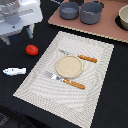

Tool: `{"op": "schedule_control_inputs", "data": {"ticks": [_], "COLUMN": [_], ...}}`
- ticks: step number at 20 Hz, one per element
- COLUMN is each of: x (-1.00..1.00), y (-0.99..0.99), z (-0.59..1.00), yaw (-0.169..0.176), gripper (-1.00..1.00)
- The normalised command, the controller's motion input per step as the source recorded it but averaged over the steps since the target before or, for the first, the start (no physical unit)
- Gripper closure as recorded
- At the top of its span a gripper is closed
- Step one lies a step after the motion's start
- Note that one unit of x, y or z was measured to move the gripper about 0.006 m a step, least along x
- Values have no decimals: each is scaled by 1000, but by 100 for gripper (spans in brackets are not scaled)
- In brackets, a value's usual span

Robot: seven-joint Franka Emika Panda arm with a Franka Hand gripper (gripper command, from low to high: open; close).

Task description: Place the pan onto the stove and place the fish and sausage into the pan.

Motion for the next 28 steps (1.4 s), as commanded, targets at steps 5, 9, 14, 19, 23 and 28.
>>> {"op": "schedule_control_inputs", "data": {"ticks": [5,9,14,19,23,28], "x": [240,364,457,304,243,154], "y": [-574,-509,-270,-236,-311,-336], "z": [6,0,-22,-187,-177,-154], "yaw": [153,111,60,49,94,95], "gripper": [-100,-100,-100,-100,-100,-100]}}
